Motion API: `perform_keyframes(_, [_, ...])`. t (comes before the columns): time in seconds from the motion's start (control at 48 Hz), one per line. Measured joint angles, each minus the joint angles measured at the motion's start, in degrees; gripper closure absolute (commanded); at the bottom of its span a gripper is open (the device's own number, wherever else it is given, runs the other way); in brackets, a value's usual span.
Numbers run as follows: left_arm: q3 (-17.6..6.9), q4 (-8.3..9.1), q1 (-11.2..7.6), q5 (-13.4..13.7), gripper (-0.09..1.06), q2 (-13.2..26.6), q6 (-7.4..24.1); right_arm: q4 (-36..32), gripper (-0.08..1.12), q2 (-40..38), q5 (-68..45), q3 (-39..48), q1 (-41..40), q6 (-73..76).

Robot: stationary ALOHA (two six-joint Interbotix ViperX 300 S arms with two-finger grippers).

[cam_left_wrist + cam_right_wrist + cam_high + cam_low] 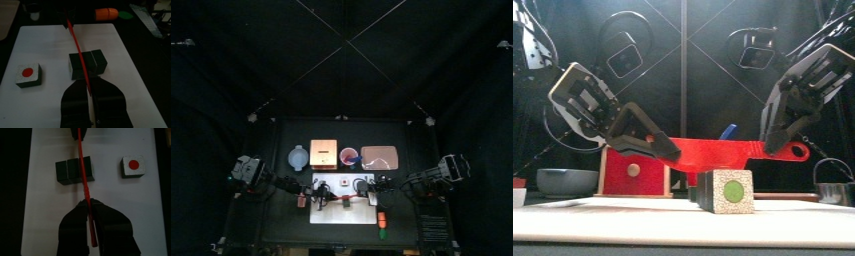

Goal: Cut the sushi into 4 pieces with the knife
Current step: Cut the sushi into 4 pieces

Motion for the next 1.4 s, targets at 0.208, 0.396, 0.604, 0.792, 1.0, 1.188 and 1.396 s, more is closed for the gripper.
perform_keyframes(0.208, [-0.44, -0.26, -0.18, 0.7, 0.76, 1.58, 0.0, 0.26, 0.95, 2.55, -1.14, -0.09, 0.18, 0.0])
perform_keyframes(0.396, [-1.23, -1.49, -0.09, 3.96, 0.76, 2.81, 0.0, 0.62, 0.95, 4.57, -1.85, -0.35, 0.18, 0.0])
perform_keyframes(0.604, [-2.46, -3.96, -0.18, 6.15, 0.76, 5.19, 0.09, 0.7, 0.95, 6.5, -2.02, -0.44, 0.18, 0.0])
perform_keyframes(0.792, [-2.81, -4.13, 1.58, 6.42, 0.76, 5.62, 0.09, 0.62, 0.95, 6.59, -2.02, -0.44, -0.18, 0.0])
perform_keyframes(1.0, [-2.64, -2.29, 5.27, 6.68, 0.76, 5.27, 0.97, -0.88, 0.95, 6.59, -1.85, -0.35, -2.81, 0.0])
perform_keyframes(1.188, [-2.29, -0.62, 7.82, 7.21, 0.76, 4.39, 1.85, -1.58, 0.95, 6.24, -1.58, -0.35, -4.83, -0.09])
perform_keyframes(1.396, [-2.29, 0.79, 8.61, 8.35, 0.76, 1.85, 2.29, -1.67, 0.95, 5.01, -0.09, -0.35, -5.01, -0.09])
